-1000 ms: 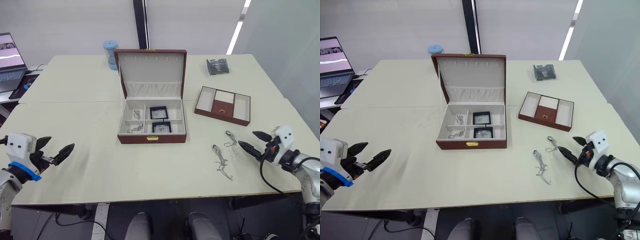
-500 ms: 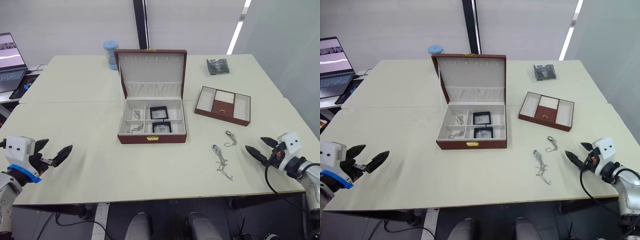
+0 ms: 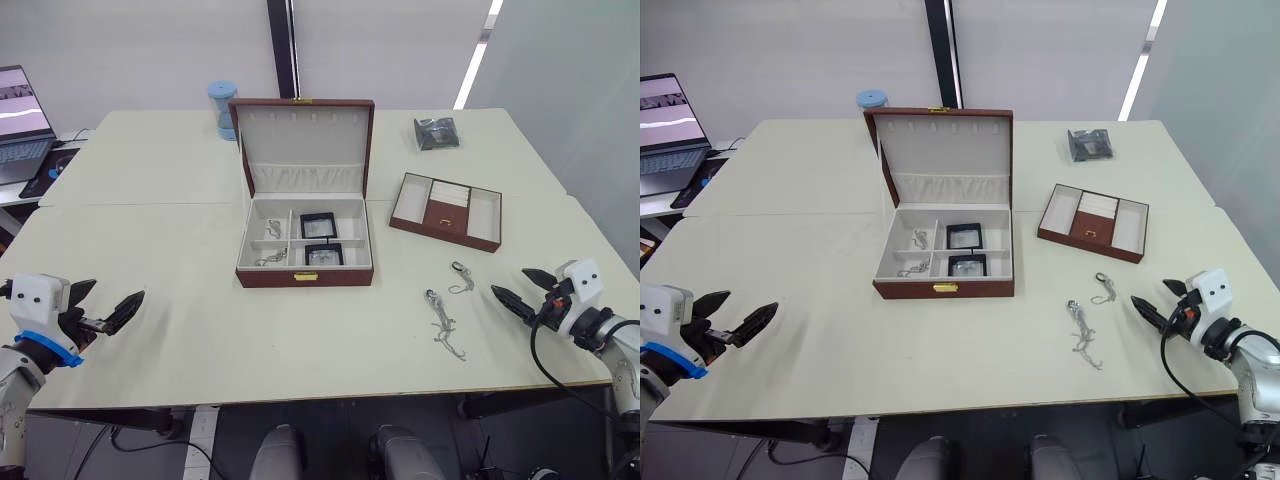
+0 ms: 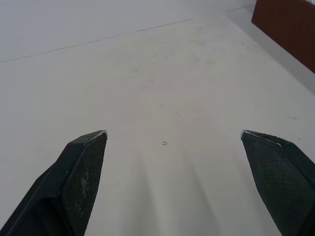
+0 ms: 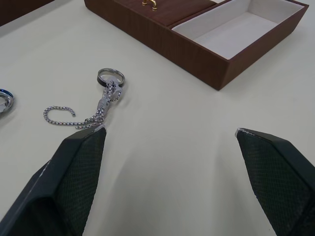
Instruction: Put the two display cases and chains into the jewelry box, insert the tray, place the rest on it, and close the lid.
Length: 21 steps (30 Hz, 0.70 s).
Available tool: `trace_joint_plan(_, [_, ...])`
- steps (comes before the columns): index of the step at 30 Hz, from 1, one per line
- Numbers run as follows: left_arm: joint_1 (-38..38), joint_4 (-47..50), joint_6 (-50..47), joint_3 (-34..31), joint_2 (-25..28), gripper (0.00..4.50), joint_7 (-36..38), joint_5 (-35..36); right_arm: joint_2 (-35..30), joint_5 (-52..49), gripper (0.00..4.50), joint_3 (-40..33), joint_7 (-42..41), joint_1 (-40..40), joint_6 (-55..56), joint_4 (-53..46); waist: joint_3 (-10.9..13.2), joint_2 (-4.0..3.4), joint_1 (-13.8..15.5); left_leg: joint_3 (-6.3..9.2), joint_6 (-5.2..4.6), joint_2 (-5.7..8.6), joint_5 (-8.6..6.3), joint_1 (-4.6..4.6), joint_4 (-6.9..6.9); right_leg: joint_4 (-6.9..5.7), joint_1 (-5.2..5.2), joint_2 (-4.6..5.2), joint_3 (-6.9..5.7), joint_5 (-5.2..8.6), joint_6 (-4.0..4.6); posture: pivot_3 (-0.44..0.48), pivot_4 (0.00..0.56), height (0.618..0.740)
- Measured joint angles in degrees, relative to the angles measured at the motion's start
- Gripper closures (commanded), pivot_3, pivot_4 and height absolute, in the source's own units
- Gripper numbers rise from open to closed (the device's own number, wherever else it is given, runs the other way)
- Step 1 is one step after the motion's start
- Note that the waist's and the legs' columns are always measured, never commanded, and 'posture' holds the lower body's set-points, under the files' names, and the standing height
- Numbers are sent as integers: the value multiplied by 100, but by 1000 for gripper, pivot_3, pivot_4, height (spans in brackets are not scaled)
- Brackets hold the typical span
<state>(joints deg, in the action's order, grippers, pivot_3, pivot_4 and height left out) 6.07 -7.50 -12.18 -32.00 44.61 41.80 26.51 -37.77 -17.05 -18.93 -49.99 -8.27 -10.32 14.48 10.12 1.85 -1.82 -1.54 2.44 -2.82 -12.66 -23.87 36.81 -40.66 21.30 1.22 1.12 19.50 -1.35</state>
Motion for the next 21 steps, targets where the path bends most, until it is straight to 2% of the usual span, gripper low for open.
trace_joint_plan(6, [48, 248, -34, 4, -111, 0, 59, 63, -63, -40, 37, 34, -148, -137, -84, -23, 0, 0, -2, -1, 0, 0, 0, 0, 1, 0, 0, 0, 1, 0, 0, 0, 150, 740])
trace_joint_plan(12, [183, 834, -243, 174, -111, 0, 445, 201, -511, -230, 37, 339, -644, -394, -557, -363, 0, -1, -3, 0, 0, 1, 0, 1, 2, -1, -2, 0, 2, 0, 0, 0, 150, 740])
trace_joint_plan(17, [635, 1755, -388, 719, -230, 0, 690, 201, -1110, -198, 37, 958, -1260, -786, -998, -649, 0, 0, -6, 2, 0, 0, 0, 1, 3, 2, -3, 0, 2, 0, 0, 0, 150, 740])
trace_joint_plan(21, [687, 2516, -616, 957, -147, 0, 825, 263, -1342, 23, 37, 1512, -1663, -1540, -1035, -465, 0, -1, -13, 0, 0, 1, 0, 4, 5, -1, -4, -2, 5, 0, 0, 0, 150, 740])
